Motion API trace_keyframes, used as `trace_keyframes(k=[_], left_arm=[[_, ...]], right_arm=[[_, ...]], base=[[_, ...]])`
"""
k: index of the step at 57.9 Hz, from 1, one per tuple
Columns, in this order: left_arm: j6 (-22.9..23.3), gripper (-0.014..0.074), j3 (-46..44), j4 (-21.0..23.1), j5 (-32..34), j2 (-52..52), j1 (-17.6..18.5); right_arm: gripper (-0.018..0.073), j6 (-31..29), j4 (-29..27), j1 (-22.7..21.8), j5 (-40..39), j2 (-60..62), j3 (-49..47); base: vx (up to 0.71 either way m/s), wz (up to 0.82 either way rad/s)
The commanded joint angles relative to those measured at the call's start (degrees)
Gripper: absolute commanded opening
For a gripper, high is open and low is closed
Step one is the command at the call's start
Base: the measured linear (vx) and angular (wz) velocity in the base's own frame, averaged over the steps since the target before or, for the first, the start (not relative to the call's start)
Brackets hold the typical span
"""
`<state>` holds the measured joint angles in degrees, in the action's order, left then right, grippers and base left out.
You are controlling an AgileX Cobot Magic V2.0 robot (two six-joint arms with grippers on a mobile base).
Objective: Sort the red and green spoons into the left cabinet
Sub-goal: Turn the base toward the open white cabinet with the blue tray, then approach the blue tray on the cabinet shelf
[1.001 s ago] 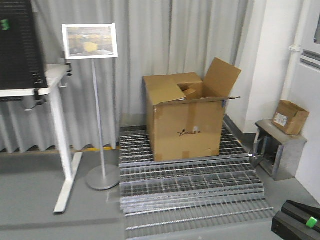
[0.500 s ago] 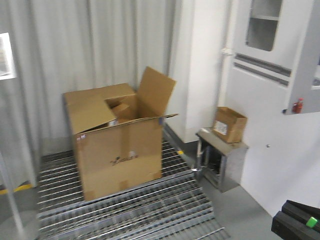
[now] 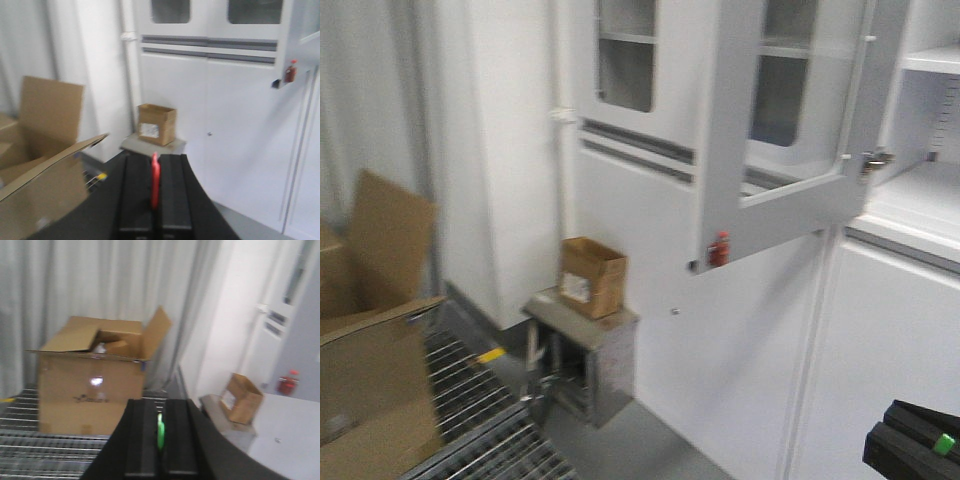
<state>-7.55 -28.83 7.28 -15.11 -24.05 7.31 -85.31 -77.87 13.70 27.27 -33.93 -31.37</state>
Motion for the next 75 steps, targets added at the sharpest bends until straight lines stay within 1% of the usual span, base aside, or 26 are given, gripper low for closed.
trace_keyframes(k=[1, 23, 52, 64, 75], left_arm=[[0.28, -0.0003, -1.67, 0.46, 4.97, -0.42, 0.09], [0.28, -0.0003, -1.67, 0.46, 4.99, -0.42, 0.09], [0.28, -0.0003, -1.67, 0.46, 4.99, -0.42, 0.09], [0.28, -0.0003, -1.67, 0.46, 4.99, -0.42, 0.09], [0.28, -0.0003, -1.67, 0.46, 4.99, -0.42, 0.09]], right_arm=[[-0.0003, -0.08, -2.40, -0.02, -0.92, -0.16, -1.75], [-0.0003, -0.08, -2.40, -0.02, -0.97, -0.16, -1.75], [-0.0003, -0.08, -2.40, -0.02, -0.97, -0.16, -1.75], [-0.0003, -0.08, -2.40, -0.02, -0.97, -0.16, -1.75], [-0.0003, -0.08, -2.40, -0.02, -0.97, -0.16, -1.75]], base=[[0.39, -0.69], [0.35, -0.73], [0.25, -0.71], [0.22, -0.45], [0.25, -0.16]])
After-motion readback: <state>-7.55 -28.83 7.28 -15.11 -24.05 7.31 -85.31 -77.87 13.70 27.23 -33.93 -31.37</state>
